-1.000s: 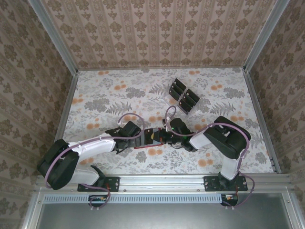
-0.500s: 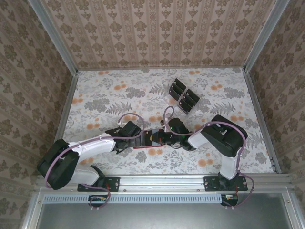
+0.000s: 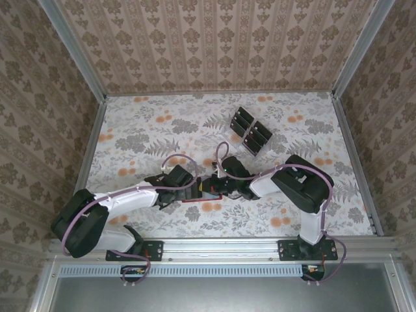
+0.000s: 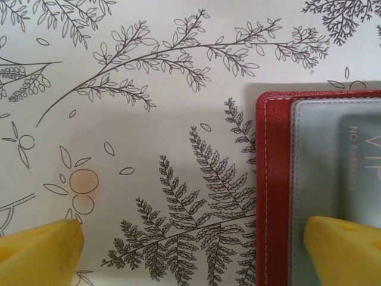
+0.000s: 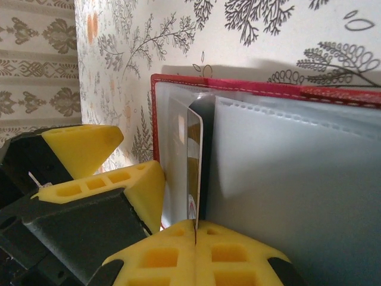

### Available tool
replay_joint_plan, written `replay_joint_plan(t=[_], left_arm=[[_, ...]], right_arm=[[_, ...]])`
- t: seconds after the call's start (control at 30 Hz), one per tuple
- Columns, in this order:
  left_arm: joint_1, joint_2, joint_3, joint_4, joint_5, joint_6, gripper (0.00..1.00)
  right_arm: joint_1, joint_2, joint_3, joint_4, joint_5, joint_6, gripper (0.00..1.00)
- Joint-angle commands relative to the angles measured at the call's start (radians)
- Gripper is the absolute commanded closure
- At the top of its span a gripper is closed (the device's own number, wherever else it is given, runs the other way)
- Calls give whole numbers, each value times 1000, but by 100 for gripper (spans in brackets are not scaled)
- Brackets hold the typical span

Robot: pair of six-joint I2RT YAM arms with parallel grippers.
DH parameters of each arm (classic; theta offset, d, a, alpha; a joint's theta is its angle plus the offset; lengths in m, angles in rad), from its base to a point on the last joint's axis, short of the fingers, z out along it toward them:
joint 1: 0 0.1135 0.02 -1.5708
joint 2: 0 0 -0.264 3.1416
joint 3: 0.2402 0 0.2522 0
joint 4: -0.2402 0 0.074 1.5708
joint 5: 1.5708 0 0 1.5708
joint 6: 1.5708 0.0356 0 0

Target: Put the credit cards into the card holder

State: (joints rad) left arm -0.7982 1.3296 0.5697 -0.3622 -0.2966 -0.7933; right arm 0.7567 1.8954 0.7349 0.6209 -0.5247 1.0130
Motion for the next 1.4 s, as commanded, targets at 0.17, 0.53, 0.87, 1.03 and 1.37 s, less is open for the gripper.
replay_joint_plan(t=[0.17, 0.53, 0.87, 1.03, 1.37], left_arm=[[-6, -14, 8, -31, -6, -14, 0], [53, -140, -17, -61, 11, -5, 0], [121, -164, -80, -39, 49, 28, 0], [126, -135, -92, -15, 62, 33, 0], [129, -72, -96, 34, 80, 38, 0]], right_arm=[[6, -94, 98, -342, 17, -132, 54], [-20, -166, 256, -689, 124, -250, 55], [1, -70, 298, -685, 156, -221, 73], [9, -25, 326, -682, 154, -213, 73], [22, 31, 357, -672, 134, -202, 82]])
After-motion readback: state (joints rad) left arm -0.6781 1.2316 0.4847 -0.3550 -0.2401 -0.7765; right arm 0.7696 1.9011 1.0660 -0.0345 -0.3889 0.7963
